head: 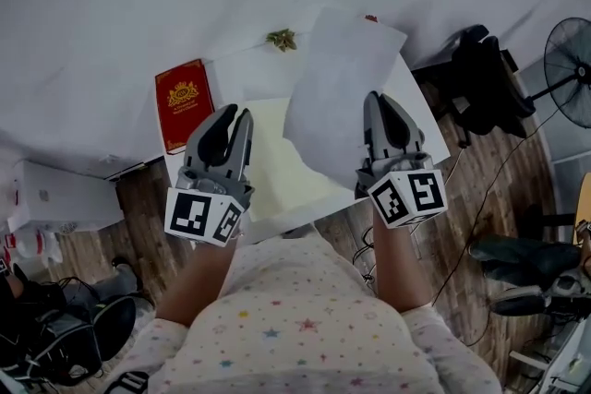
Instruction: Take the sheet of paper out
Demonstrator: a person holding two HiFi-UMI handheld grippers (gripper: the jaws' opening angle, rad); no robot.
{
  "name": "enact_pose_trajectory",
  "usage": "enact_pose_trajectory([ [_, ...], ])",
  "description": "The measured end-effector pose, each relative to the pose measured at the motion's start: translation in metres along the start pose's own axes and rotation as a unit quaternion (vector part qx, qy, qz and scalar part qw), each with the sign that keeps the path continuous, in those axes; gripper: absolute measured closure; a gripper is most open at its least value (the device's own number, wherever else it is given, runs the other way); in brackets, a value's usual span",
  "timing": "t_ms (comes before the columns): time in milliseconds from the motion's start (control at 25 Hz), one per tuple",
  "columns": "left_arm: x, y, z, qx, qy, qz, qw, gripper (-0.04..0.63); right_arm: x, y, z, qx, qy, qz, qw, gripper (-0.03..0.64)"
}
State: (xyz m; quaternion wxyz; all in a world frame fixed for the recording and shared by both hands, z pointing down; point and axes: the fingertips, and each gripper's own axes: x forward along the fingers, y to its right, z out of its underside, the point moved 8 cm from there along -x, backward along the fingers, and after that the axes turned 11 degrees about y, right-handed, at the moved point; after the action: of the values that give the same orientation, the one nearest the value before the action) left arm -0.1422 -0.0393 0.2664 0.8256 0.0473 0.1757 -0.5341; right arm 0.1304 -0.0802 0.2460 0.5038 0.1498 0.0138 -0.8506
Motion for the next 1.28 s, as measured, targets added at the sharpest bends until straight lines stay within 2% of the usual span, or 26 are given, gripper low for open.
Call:
enact_pose_trajectory([
  [880, 0.0, 0.009, -0.006, -0.001, 0.005, 0.016, 0.9999, 0.551, -0.025, 0.014, -0.013, -0.037, 0.014, 0.052, 0.998, 0.617],
  [1280, 0.0, 0.006, -0.004, -0.004, 0.005, 0.018, 0.9998, 0.552, -0.024, 0.01, -0.013, -0.056, 0.011, 0.055, 0.997, 0.617],
])
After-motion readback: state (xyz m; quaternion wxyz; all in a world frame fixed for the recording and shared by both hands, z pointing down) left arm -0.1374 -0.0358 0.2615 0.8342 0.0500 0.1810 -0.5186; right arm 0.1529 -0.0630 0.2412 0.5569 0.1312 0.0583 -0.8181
